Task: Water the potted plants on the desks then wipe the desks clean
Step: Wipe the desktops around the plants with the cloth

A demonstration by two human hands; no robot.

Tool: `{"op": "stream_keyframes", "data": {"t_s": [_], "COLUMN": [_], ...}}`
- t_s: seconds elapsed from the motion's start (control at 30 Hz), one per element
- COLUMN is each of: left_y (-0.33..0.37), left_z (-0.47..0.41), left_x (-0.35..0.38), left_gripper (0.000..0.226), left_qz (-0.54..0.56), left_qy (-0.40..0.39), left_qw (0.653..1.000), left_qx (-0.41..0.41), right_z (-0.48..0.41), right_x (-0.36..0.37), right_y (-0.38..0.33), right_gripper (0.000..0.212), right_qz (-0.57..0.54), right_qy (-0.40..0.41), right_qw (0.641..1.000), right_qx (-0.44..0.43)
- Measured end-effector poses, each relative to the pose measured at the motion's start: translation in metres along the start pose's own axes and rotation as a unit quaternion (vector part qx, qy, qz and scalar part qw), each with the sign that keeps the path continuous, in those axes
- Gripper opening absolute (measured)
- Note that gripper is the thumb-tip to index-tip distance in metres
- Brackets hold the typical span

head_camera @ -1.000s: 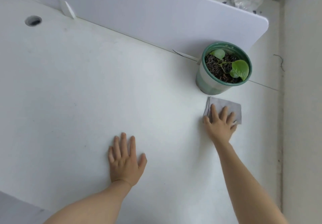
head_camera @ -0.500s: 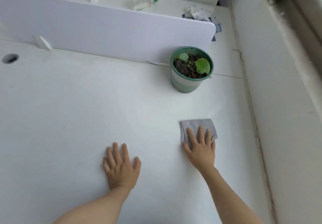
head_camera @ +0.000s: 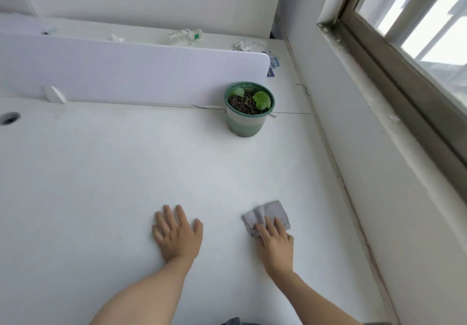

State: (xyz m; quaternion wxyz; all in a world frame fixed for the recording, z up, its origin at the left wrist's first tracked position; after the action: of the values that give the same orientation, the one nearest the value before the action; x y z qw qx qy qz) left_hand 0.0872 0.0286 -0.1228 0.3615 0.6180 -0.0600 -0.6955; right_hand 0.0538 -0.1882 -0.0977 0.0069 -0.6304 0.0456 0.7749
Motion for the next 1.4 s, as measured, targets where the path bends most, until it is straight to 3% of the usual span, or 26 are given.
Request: {"op": "stream_keyframes", "data": {"t_s": [0.2, 0.27, 0.33, 0.47, 0.67, 0.9, 0.97, 1.13, 1.23, 1.4], "left_y": [-0.005, -0.007, -0.009, -0.016, -0.047, -0.093, -0.105, -0.152, -0.190, -0.239], "left_z": [0.003, 0.002, 0.002, 0.006, 0.074, 0.189, 0.223, 0.309, 0.354, 0.381], "left_x": [-0.001, -0.004, -0.008, -0.030, -0.067, -0.074, -0.065, -0.039, -0.050, -0.076], "left_gripper": [0.063, 0.063, 0.061, 0.044, 0.034, 0.016, 0.017, 0.023, 0.011, 0.019], "left_qz": [0.010, 0.020, 0.038, 0.145, 0.282, 0.409, 0.417, 0.329, 0.353, 0.390], "left_qy": [0.002, -0.007, -0.022, -0.063, -0.068, -0.014, -0.008, -0.065, -0.003, 0.076], "left_qw": [1.000, 0.999, 0.999, 0.986, 0.954, 0.912, 0.907, 0.932, 0.914, 0.880], "left_qx": [0.024, 0.027, 0.029, 0.044, 0.071, -0.025, -0.059, -0.137, -0.200, -0.262], "right_z": [0.034, 0.043, 0.052, 0.067, 0.091, 0.134, 0.150, 0.202, 0.235, 0.266], "right_x": [-0.008, -0.013, -0.016, -0.034, -0.042, -0.050, -0.048, -0.012, 0.010, 0.017], "right_y": [0.007, 0.012, 0.019, 0.028, 0.023, 0.007, -0.002, -0.033, -0.057, -0.098], "right_gripper": [0.026, 0.029, 0.031, 0.035, 0.029, 0.024, 0.018, 0.014, 0.020, 0.016], "right_qz": [-0.062, -0.161, -0.288, -0.400, -0.426, -0.405, -0.395, -0.367, -0.321, -0.286], "right_qy": [0.080, 0.089, 0.043, 0.076, 0.052, 0.008, -0.003, -0.071, -0.129, -0.138], "right_qw": [0.995, 0.982, 0.949, 0.896, 0.891, 0.914, 0.919, 0.924, 0.931, 0.935], "right_qx": [-0.019, 0.041, 0.120, 0.178, 0.148, 0.029, -0.010, -0.081, -0.120, -0.156]}}
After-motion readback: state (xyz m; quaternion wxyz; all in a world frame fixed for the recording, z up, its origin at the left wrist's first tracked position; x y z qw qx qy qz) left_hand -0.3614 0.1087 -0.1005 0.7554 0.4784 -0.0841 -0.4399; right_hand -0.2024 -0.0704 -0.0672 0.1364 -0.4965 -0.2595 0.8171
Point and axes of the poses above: each hand's wrist, its own z-axis away from the middle knuckle, its own x-axis out of the palm, y = z × x, the point moved 5 cm from there along -z, towards the middle knuckle, and after that the axes turned 14 degrees about z, right-handed, at the moved point
